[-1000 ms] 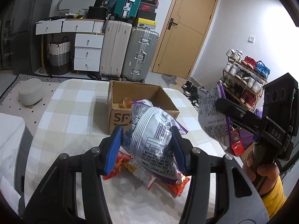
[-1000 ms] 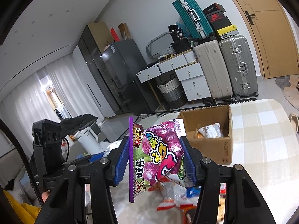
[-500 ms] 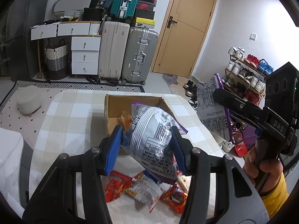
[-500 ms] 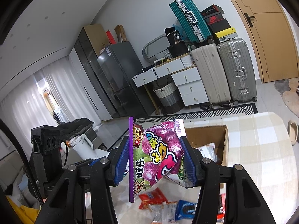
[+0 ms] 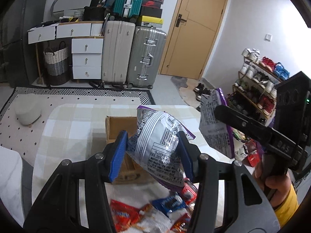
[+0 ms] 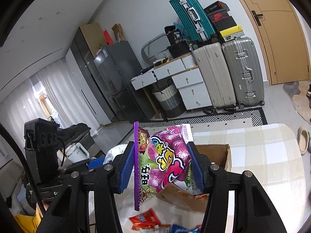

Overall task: Organize snacks
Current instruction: 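Lower both bags into the box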

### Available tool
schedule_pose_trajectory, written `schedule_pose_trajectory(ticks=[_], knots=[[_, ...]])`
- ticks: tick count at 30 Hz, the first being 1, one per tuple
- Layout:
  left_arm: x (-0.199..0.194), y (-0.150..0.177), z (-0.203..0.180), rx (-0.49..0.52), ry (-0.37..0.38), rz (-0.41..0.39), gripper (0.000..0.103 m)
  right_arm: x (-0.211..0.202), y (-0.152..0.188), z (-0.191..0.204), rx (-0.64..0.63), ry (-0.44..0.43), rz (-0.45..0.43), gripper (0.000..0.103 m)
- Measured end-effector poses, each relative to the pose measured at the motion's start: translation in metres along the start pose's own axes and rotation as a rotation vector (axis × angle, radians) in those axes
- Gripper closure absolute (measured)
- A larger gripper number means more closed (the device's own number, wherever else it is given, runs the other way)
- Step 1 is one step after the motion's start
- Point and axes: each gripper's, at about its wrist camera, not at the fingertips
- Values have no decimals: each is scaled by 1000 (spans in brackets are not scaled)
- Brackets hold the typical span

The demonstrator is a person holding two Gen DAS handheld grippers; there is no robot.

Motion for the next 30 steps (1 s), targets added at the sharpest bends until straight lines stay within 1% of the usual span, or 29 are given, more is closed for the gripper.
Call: schedule_pose_trajectory(ticks=[2,5,6,11,13,15,21,22,24,30], knots=[[21,-9,7,-14,2,21,54,13,-3,-7,5,14,13,49],[54,-18,16,-7,-19,56,54,34,-9,-21,37,29,47,49],[67,-19,19,-4,-18,78,54,42,-10,-25,44,36,60,49],[123,-12,33,-12,-18,159,54,78,-10,-42,52,81,117,49],[140,-2,35,-12,9,187,54,87,-8,-48,55,88,135,49],[153,-1,36,-3,-4,201,54,94,-6,-53,58,94,145,49],[178,6,47,-8,-3,208,54,110,2,-59,66,113,176,49],[176,8,47,-7,-3,209,54,110,3,-61,66,113,179,49],[184,10,48,-5,-1,215,54,112,7,-63,70,119,184,49],[189,30,47,-7,4,235,54,117,15,-64,68,132,205,49]])
Point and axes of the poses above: each gripper's, at about its wrist camera, not at the fingertips, and x roughly the way its jaws point, z to its left, y to its underside, and after that the axes turned 13 degrees about x, right-handed
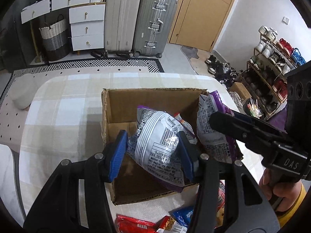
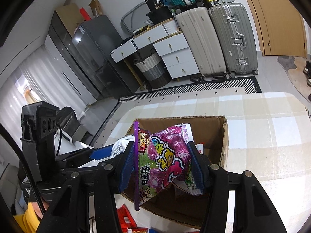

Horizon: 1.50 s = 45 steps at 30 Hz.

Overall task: Organize snacks
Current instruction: 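Lower both bags into the box, then open both grippers and withdraw them from the box toward the snack pile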

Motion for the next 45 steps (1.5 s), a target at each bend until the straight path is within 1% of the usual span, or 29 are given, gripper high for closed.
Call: schedule_pose_trajectory(ticks=[6,10,16,19,21,23,25,27,29,31,32,33,34,37,40,45], knots=[[11,4,4,2,-8,9,53,6,5,0,1,18,17,49],[17,8,10,-18,-9,19,53,10,7,0,-4,43,25,49],[6,18,10,-10,-18,24,51,14,9,3,-19,67,29,49],[-1,21,8,-8,-26,19,50,13,9,5,-22,62,27,49],[-8,21,8,-11,-32,12,47,15,10,7,-27,65,33,49],[-16,23,7,-14,-37,4,40,17,12,8,-30,69,40,49],[-29,25,3,-16,-43,-5,37,19,12,8,-33,76,46,48],[-37,27,2,-15,-47,-8,36,21,13,9,-32,86,50,47],[-44,29,1,-11,-53,-8,32,22,15,10,-38,102,47,47],[-52,32,-1,-9,-58,-9,30,21,16,12,-42,108,44,46],[-57,34,-1,-9,-61,-10,30,20,15,13,-41,104,46,42],[-62,35,-3,-9,-64,-13,30,20,16,15,-42,103,50,34],[-66,37,-3,-9,-65,-14,29,19,16,16,-50,104,54,32],[-83,42,-10,-8,-71,-29,29,6,19,22,-68,122,29,32],[-105,49,-20,0,-74,-44,28,-16,23,29,-57,82,4,32],[-146,67,-40,2,-91,-92,23,-67,40,50,-117,73,-76,32]])
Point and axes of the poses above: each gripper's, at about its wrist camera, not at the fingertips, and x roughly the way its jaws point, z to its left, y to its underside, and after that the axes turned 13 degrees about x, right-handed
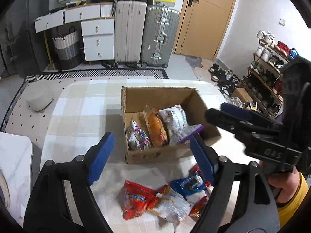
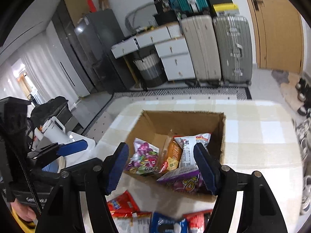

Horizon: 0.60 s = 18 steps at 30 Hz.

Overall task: Organize snacks
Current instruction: 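Open both grippers and withdraw them from the box toward the snack pile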

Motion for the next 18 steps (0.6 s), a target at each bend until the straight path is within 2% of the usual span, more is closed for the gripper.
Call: schedule_pose_trajectory(ticks=[4,8,11,16,18], knots=[[-30,19,-17,1,1,-25,22,-53,24,7,-9,-21,-101,31],[-59,45,-36,10,-2,-46,22,-106,58,14,-40,-22,-208,23],[-86,66,-45,12,-1,-92,22,-135,81,19,-31,-40,-243,12],[-128,96,-56,-12,-4,-139,19,-175,108,30,-27,-78,-280,11],[-145,107,-60,-8,-14,-163,17,-191,121,37,-43,-71,-310,6]])
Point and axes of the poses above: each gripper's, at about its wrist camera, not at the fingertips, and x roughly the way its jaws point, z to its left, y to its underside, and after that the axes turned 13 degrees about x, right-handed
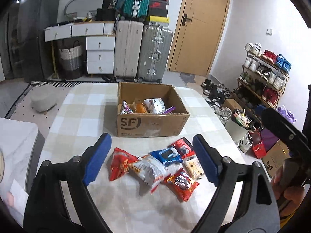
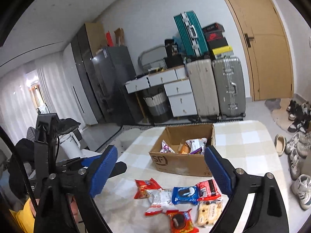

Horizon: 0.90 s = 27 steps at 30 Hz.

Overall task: Organize snacks
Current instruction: 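Open both grippers and withdraw them from the box toward the snack pile, then grasp the white-orange chip bag with the left gripper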

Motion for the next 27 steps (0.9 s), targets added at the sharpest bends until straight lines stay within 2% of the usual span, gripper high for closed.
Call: schedule_pose_trajectory(ticks=[3,5,9,12,17,24,27], knots=[[-26,16,-4,13,-19,-44,14,-23,11,7,-26,3,-33,5],[-36,26,-6,18,-17,-54,1,-38,25,7,-35,18,-45,4],[-49,46,-11,36,-16,-98,0,-46,44,-4,-27,53,-44,3],[-49,66,-16,52,-18,-76,0,-44,62,-16,-4,80,-17,3],[-33,93,-13,23,-15,-27,0,-44,92,-31,0,96,-7,3],[10,108,0,-5,-4,49,0,-22,119,-36,-59,119,42,3],[26,110,1,-6,-1,72,1,-10,123,-46,-24,114,70,3]])
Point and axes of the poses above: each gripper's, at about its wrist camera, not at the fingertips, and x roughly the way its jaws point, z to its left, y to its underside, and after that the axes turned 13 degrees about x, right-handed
